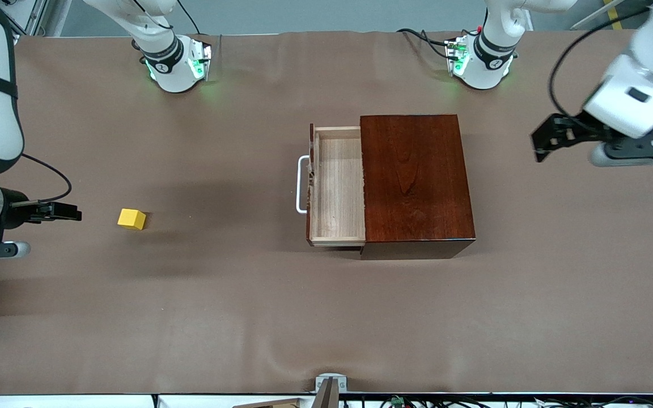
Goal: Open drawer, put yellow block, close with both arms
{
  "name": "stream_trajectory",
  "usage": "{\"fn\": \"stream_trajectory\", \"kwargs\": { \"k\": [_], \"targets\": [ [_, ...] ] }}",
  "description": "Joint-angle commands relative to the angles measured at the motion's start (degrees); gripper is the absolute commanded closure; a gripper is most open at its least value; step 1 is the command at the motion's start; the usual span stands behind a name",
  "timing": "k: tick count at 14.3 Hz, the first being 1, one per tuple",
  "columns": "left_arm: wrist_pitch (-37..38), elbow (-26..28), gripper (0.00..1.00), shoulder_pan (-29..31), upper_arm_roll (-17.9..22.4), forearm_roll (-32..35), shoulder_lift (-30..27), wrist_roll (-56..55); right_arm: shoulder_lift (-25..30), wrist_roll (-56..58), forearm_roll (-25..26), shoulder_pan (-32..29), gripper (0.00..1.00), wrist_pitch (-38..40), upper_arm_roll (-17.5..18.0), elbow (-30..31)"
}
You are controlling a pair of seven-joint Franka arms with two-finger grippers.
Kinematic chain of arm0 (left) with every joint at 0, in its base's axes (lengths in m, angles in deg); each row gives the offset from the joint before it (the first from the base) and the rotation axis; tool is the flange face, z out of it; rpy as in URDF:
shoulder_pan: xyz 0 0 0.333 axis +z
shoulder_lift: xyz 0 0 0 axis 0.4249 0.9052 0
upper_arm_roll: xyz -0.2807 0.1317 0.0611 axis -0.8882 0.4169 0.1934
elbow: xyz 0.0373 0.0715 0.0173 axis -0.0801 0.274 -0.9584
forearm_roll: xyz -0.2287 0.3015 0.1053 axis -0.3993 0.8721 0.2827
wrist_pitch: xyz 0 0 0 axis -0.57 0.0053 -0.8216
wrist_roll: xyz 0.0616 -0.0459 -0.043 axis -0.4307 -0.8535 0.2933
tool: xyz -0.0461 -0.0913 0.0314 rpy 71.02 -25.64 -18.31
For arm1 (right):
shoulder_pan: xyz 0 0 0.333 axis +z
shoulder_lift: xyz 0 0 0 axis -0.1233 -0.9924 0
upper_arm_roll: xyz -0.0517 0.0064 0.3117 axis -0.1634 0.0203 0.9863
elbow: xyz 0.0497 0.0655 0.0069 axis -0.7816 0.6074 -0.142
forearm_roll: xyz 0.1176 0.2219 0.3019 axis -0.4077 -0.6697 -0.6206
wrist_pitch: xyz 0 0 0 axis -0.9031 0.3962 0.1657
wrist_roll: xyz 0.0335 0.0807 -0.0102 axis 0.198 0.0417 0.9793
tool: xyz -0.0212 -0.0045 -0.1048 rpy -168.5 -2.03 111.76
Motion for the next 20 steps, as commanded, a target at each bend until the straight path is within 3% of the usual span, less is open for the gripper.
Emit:
{"fn": "stream_trajectory", "kwargs": {
  "k": [1, 5, 10, 15, 20],
  "targets": [
    [-0.12, 5.25, 0.00, 3.31, -0.77, -0.69, -3.93, 3.70, -1.76, -2.07, -0.56, -1.31, 0.00, -0.68, 0.83, -0.18],
    [-4.76, 15.96, 0.00, 5.69, -0.77, -0.87, -10.86, 3.79, -4.74, -3.93, -0.65, -1.31, 0.00, -1.38, 0.83, 1.22],
    [-7.14, 23.89, 0.00, 6.57, -0.68, -2.19, -17.38, 3.79, -3.87, -4.37, -3.55, -2.19, 0.00, -10.69, 0.92, 10.80],
    [-6.45, 18.90, 0.00, 6.40, -0.59, -2.01, -15.02, 3.97, -3.78, -4.72, -3.55, -2.28, 0.00, -15.61, 0.92, 16.68],
    [-4.77, 18.54, 0.00, 6.31, -0.86, -2.10, -14.92, 3.97, -1.59, -4.72, -3.55, -2.01, 0.00, -29.22, 0.92, 27.49]
  ]
}}
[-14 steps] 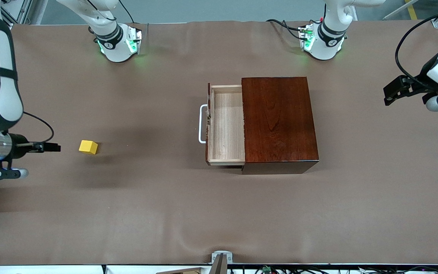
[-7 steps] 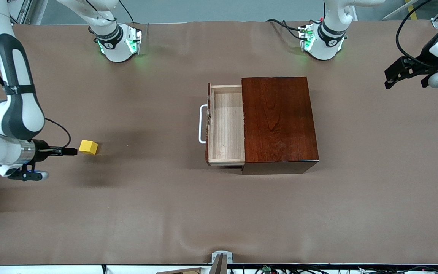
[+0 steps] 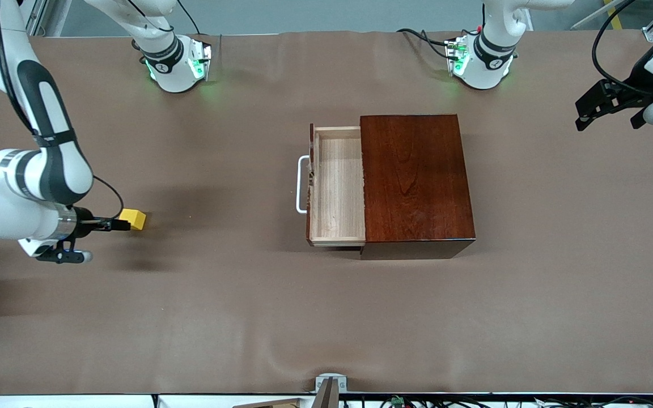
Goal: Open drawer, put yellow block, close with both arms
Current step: 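Lower the right gripper over the yellow cube and grasp it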
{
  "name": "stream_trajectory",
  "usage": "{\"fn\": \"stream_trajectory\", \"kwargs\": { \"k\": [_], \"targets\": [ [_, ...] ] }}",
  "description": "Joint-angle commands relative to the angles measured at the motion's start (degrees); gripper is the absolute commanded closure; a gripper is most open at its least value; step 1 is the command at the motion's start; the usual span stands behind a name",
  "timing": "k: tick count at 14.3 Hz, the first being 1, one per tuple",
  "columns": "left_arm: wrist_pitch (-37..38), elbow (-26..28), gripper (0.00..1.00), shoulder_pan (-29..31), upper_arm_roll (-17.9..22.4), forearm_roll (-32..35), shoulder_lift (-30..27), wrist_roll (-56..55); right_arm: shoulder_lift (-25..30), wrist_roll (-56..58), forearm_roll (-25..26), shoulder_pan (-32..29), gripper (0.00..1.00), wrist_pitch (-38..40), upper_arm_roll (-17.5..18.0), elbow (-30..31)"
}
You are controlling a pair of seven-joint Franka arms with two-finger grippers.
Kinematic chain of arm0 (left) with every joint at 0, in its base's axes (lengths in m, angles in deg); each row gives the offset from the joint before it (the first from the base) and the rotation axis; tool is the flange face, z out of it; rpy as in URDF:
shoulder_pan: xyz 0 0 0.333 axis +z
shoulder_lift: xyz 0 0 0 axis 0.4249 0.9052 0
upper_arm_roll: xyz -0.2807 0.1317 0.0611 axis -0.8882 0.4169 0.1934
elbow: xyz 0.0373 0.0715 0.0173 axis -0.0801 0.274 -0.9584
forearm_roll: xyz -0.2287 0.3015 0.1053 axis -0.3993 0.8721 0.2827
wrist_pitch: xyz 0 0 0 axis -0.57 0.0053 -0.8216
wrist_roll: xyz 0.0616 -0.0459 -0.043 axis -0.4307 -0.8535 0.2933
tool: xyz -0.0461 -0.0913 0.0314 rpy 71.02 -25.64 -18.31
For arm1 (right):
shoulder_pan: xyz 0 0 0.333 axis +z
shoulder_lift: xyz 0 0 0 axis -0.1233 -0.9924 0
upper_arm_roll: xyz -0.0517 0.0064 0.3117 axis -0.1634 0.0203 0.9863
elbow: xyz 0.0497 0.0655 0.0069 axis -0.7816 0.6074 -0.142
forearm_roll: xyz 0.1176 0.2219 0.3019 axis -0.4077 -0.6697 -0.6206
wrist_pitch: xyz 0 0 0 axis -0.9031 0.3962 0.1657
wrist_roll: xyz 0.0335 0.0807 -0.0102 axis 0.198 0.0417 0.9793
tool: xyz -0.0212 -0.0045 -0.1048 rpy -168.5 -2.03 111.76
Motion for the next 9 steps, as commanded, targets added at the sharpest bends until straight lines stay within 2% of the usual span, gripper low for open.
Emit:
{"fn": "stream_trajectory", "kwargs": {
  "k": [1, 5, 6, 8, 9],
  "targets": [
    [1.19, -1.63, 0.00, 0.64, -0.35, -1.03, 0.65, 0.81, 2.82, -0.53, -0.76, -1.31, 0.00, -5.83, 0.76, 6.62],
    [0.66, -1.01, 0.00, 1.51, -0.61, -0.50, 0.83, 0.98, 2.65, -0.53, -0.76, -1.31, 0.00, -15.22, 0.76, 12.60],
    [0.40, -1.01, 0.00, 2.91, -1.91, -0.59, 1.35, 0.98, 2.56, -0.53, -0.76, -1.22, 0.00, -17.08, 0.76, 13.57],
    [0.40, -1.10, 0.00, 7.83, -8.05, -0.59, 1.53, 0.98, 2.56, -0.53, -0.76, -1.31, 0.00, -16.93, 0.76, 13.76],
    [0.40, -0.93, 0.00, 8.11, -8.60, -0.59, 1.44, 0.89, 2.47, -0.53, -0.76, -1.31, 0.00, -16.75, 0.67, 13.93]
  ]
}}
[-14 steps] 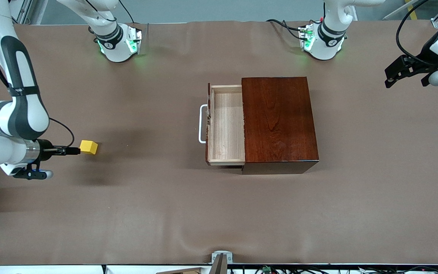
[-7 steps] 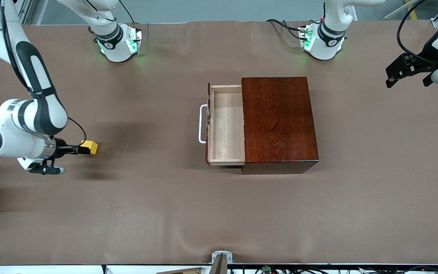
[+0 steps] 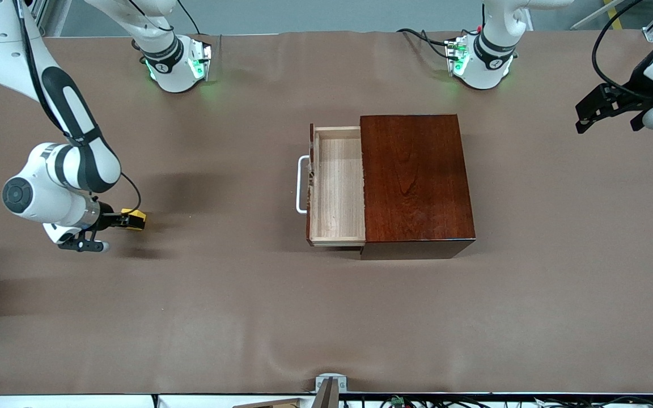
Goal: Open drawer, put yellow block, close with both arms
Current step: 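Lower the right gripper over the yellow cube and grasp it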
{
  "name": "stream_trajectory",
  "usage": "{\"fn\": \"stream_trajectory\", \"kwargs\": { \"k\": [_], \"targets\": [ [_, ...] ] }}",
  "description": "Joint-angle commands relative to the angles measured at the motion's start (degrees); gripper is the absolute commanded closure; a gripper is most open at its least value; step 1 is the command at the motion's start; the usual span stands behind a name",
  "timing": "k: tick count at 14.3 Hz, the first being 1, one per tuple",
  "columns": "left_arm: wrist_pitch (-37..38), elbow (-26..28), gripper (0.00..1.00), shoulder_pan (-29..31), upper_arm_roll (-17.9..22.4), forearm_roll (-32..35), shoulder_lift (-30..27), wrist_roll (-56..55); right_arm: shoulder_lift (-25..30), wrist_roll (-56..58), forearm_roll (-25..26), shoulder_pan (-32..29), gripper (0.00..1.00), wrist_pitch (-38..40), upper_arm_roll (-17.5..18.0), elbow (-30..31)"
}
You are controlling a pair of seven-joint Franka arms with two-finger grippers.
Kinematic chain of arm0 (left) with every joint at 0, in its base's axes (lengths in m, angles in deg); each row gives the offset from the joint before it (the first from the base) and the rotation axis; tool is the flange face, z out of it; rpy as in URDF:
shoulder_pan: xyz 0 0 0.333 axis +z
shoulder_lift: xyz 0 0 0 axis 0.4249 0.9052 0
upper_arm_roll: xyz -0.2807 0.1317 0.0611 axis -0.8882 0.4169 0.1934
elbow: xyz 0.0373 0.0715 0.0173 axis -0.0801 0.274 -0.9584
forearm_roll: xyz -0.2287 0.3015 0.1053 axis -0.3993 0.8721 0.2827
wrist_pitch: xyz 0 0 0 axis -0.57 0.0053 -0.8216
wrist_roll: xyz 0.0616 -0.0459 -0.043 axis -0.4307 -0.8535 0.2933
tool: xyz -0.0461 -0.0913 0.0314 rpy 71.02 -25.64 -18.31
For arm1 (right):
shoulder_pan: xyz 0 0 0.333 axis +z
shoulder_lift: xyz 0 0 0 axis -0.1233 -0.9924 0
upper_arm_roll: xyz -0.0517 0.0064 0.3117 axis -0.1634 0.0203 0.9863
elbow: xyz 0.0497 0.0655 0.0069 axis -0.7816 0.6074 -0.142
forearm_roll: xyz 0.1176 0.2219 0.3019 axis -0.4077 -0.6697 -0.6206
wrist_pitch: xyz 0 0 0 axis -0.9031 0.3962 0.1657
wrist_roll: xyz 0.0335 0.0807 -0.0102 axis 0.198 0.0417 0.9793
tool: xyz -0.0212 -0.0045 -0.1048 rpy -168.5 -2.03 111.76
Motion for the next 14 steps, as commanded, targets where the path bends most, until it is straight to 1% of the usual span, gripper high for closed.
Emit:
{"fn": "stream_trajectory", "kwargs": {
  "k": [1, 2, 3, 5, 6, 7, 8, 9, 11, 14],
  "targets": [
    [0.44, -0.72, 0.00, 3.08, -3.40, -0.85, 0.30, 0.37, 2.19, -0.63, -0.76, -1.24, 0.00, -0.29, 0.92, 2.37],
    [0.44, -0.55, 0.00, 3.08, -3.58, -0.77, 0.13, 0.19, 2.19, -1.85, -0.76, -1.24, 0.00, -0.29, 0.92, 2.80],
    [0.44, -0.55, 0.00, 3.08, -3.58, -0.77, 0.12, 0.19, 2.19, -2.56, -0.76, -1.15, 0.05, -0.29, 0.92, 2.89],
    [0.36, -0.28, 0.00, 3.08, -3.67, -0.85, 0.12, 0.19, 2.19, -2.57, -0.76, -0.80, 0.21, -0.37, 0.83, 3.59],
    [0.36, -0.28, 0.00, 3.00, -3.75, -0.77, 0.12, 0.19, 2.19, -2.57, -0.76, -0.89, 0.34, -0.37, 0.83, 3.86],
    [0.44, -0.28, 0.00, 2.91, -3.84, -0.77, 0.12, 0.19, 2.19, -2.57, -0.68, -0.97, 0.53, -0.29, 0.92, 3.86],
    [0.36, 0.06, 0.00, 2.82, -3.93, -0.77, 0.12, 0.19, 2.28, -2.57, -0.76, -0.89, 0.85, -0.20, 0.92, 3.78],
    [0.44, 0.16, 0.00, 2.82, -4.02, -0.77, 0.12, 0.19, 2.28, -2.57, -0.68, -0.71, 0.97, -0.20, 0.92, 3.69],
    [0.44, 0.16, 0.00, 2.82, -4.02, -0.77, 0.12, 0.19, 2.81, -2.57, -0.76, -0.36, 0.99, 1.28, 1.09, 3.25],
    [0.36, 0.16, 0.00, 2.91, -4.02, -0.77, 0.21, 0.19, 3.77, -2.57, -0.67, -0.10, 1.00, 5.85, 1.44, 0.45]
  ]
}}
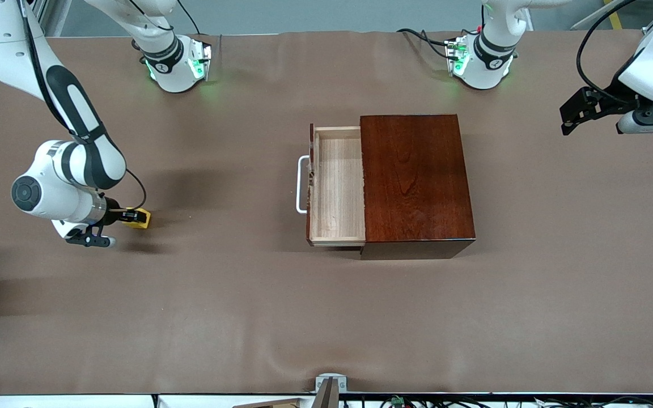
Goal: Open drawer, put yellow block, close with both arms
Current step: 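Lower the right gripper over the yellow cube and grasp it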
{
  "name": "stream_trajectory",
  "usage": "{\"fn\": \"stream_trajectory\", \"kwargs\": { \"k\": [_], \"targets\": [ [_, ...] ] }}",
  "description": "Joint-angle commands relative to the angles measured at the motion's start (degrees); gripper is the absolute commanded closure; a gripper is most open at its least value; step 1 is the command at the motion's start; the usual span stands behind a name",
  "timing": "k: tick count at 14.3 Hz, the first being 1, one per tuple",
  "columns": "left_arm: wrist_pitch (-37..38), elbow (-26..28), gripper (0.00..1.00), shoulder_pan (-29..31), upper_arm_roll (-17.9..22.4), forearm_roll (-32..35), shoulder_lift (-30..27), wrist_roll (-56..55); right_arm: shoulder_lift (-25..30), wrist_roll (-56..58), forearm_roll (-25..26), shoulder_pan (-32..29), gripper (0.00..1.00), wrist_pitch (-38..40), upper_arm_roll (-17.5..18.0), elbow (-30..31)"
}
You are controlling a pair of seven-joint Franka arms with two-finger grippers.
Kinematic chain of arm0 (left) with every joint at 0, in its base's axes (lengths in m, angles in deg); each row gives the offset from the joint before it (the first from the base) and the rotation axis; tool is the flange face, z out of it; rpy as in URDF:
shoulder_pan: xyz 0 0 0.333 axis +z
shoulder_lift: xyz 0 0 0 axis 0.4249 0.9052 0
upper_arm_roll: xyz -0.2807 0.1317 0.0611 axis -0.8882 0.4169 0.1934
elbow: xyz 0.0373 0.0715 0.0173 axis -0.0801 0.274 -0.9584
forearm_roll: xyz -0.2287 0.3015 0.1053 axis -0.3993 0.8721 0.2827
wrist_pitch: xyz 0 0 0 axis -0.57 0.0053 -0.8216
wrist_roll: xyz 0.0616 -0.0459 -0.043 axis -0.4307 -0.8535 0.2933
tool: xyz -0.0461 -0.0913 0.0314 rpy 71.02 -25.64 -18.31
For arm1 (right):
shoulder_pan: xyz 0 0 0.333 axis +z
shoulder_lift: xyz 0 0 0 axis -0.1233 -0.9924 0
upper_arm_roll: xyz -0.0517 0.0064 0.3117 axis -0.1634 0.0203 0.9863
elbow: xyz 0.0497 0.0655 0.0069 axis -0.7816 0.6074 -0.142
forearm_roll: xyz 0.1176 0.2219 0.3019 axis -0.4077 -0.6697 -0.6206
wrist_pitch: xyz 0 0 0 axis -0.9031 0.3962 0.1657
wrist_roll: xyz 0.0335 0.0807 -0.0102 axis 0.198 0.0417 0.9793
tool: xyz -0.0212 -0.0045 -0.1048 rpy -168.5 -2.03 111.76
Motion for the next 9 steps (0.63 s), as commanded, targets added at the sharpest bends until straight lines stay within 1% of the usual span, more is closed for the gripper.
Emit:
{"fn": "stream_trajectory", "kwargs": {
  "k": [1, 4, 6, 9],
  "targets": [
    [0.44, -0.21, 0.00, 1.20, -0.76, -0.77, -0.06, 0.31, 2.96, -0.46, -0.67, 0.22, 1.00, 4.52, 0.69, -1.34],
    [0.35, -0.12, 0.00, 1.29, -0.76, -0.77, 0.03, 0.57, 4.10, -1.85, -0.67, 1.45, 1.00, 9.43, 0.69, -4.59],
    [0.26, -0.21, 0.00, 1.20, -0.76, -0.77, 0.20, 0.57, 4.10, -6.76, -0.75, 3.29, 1.00, 11.99, 0.78, -6.53],
    [0.26, -0.21, 0.00, 1.29, -0.76, -0.77, 0.20, 0.57, 4.98, -14.23, -0.75, 7.24, 1.00, 13.93, 0.78, -7.85]
  ]
}}
